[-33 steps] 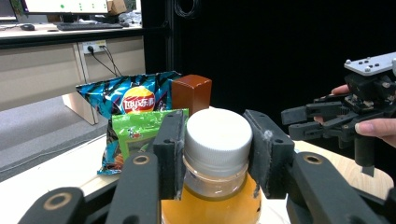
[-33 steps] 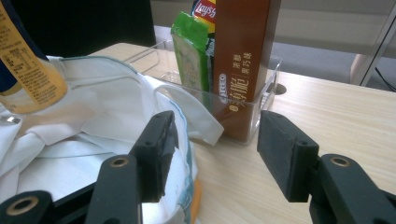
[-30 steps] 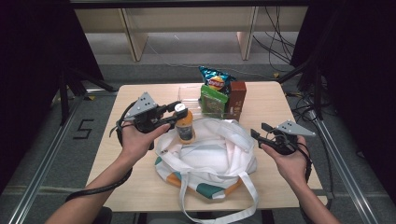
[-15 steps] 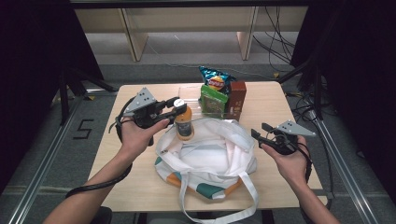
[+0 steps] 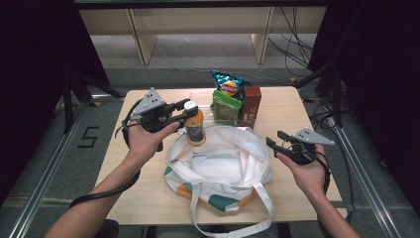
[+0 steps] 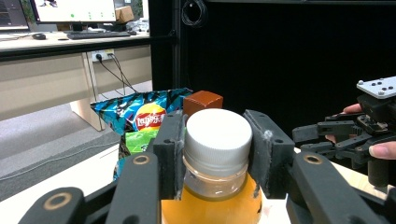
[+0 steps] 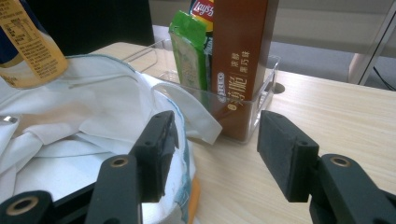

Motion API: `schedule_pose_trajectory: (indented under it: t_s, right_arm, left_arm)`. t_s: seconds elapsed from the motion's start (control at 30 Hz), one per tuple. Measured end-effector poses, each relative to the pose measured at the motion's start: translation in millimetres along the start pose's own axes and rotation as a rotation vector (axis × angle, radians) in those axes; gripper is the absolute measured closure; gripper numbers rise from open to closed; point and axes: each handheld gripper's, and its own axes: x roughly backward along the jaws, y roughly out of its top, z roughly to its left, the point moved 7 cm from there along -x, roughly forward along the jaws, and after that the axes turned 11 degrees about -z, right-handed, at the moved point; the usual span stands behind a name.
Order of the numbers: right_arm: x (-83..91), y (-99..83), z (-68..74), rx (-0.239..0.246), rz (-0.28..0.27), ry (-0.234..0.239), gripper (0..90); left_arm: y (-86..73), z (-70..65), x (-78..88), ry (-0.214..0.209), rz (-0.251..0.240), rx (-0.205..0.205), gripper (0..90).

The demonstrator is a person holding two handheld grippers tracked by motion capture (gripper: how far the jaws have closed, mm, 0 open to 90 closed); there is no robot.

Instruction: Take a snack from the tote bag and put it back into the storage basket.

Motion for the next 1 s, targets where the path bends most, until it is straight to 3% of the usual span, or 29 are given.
schedule_pose_trajectory:
  t_s: [0.23, 0.27, 0.33, 0.37, 1.0]
  right_arm:
    - [-0.3, 0.2, -0.2, 0.000, -0.003, 0.001, 46.5]
    - [-0.6, 0.8, -2.1, 0.023, -0.009, 0.001, 46.5]
    - [0.4, 0.3, -1.0, 0.005, -0.002, 0.005, 46.5]
    - [0.1, 0.8, -2.5, 0.023, -0.007, 0.009, 46.5]
    - [0.1, 0.8, -2.6, 0.012, -0.003, 0.006, 46.4]
  left_arm:
    - [3.2, 1.5, -2.1, 0.003, -0.003, 0.005, 58.7]
    - [4.1, 2.0, -2.5, 0.004, -0.005, 0.004, 58.7]
    - [5.3, 2.5, -3.1, 0.005, -0.007, 0.002, 58.6]
    - [6.0, 2.9, -3.4, 0.005, -0.008, -0.001, 58.7]
    - [15.3, 12.4, -10.5, 0.024, -0.012, -0.025, 58.7]
